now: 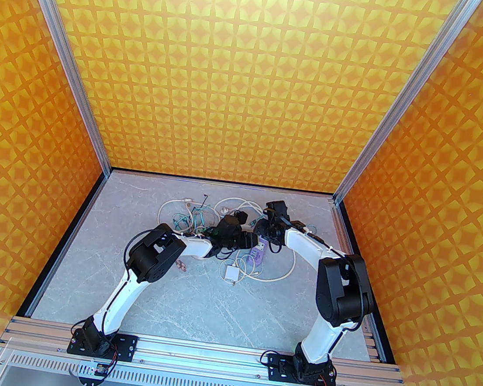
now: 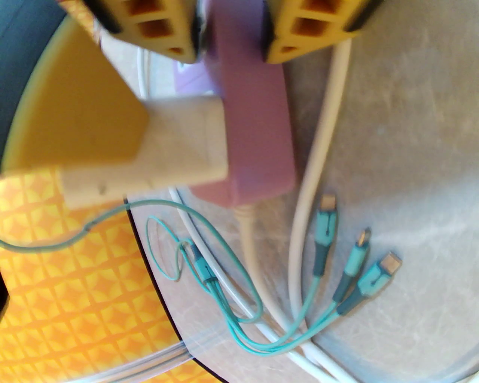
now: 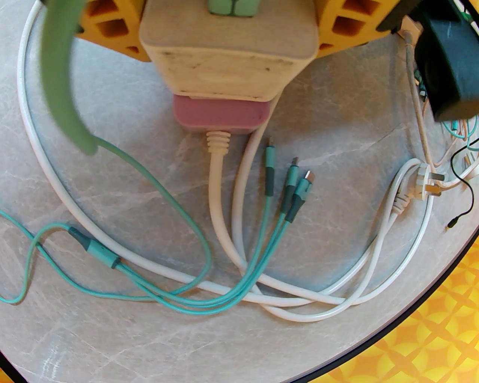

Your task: Pull the plug off the socket

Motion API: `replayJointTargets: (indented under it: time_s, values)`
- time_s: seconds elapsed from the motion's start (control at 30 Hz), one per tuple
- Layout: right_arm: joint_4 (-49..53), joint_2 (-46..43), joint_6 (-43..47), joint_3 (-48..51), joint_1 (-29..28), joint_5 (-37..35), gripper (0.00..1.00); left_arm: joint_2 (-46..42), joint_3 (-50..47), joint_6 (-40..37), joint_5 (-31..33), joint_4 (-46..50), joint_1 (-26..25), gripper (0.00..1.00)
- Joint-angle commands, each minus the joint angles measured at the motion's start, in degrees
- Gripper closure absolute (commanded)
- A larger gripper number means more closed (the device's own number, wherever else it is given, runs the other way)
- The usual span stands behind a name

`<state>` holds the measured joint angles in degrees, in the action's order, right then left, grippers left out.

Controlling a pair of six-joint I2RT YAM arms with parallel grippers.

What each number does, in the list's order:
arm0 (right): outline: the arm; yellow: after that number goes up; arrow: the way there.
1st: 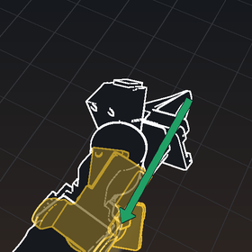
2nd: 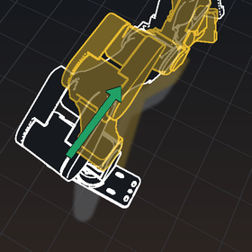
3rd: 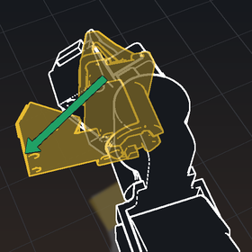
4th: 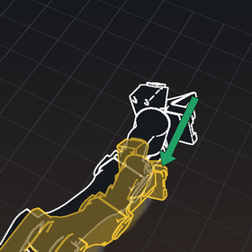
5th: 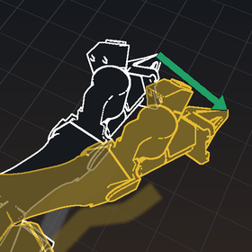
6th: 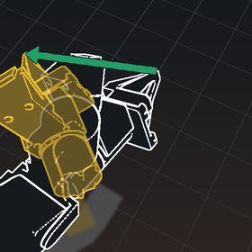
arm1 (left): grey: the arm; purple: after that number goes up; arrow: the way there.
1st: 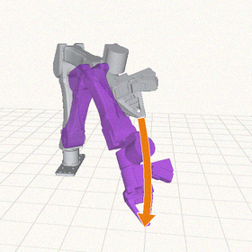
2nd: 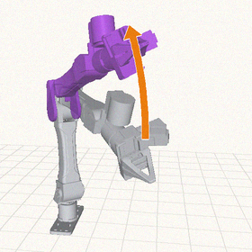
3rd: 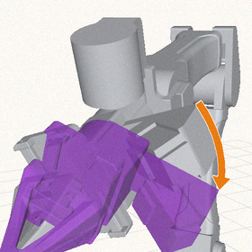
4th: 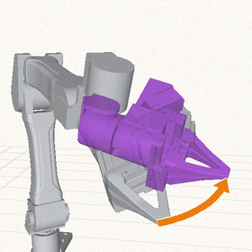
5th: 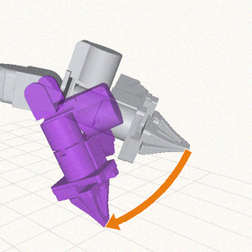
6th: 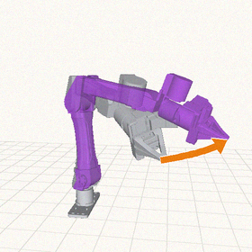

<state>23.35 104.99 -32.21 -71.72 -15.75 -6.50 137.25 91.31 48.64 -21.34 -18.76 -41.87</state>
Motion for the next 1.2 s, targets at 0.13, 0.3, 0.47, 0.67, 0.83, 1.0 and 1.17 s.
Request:
replayJointTargets:
  time_s: [0.13, 0.3, 0.47, 0.67, 0.83, 1.0, 1.17]
  values:
    - [-2.78, 0.29, -0.93, -2.10, -0.80, 3.51, 0.61, 5.07, 4.00, -0.73, 2.36, 14.46, -1.87, 0.79]
    - [-1.43, 0.13, -0.53, -3.18, -0.81, 2.53, 0.62, 5.99, 5.99, -2.49, 3.84, 18.82, -2.68, 0.80]
    - [0.59, 0.18, 0.29, -4.69, -0.78, 1.13, 0.63, 4.16, 4.10, -3.08, 3.86, 17.68, -2.91, 0.70]
    - [-0.16, 1.56, -0.64, -3.98, -0.85, 1.75, 0.62, -2.60, -1.28, -3.80, 2.58, 11.76, -3.64, 0.56]
    - [-0.02, 1.49, -0.67, -4.20, -0.79, 1.63, 0.62, -2.84, -1.38, -3.09, 0.87, 10.33, -4.50, 0.53]
    - [0.33, 1.60, -0.31, -4.40, -0.78, 1.05, 0.62, -0.58, 2.22, -3.42, 3.81, 19.21, -4.86, 0.59]
    - [1.41, 2.12, -0.24, -4.92, -0.85, 0.56, 0.63, 4.20, 6.13, -3.10, 6.23, 27.49, -5.50, 0.65]
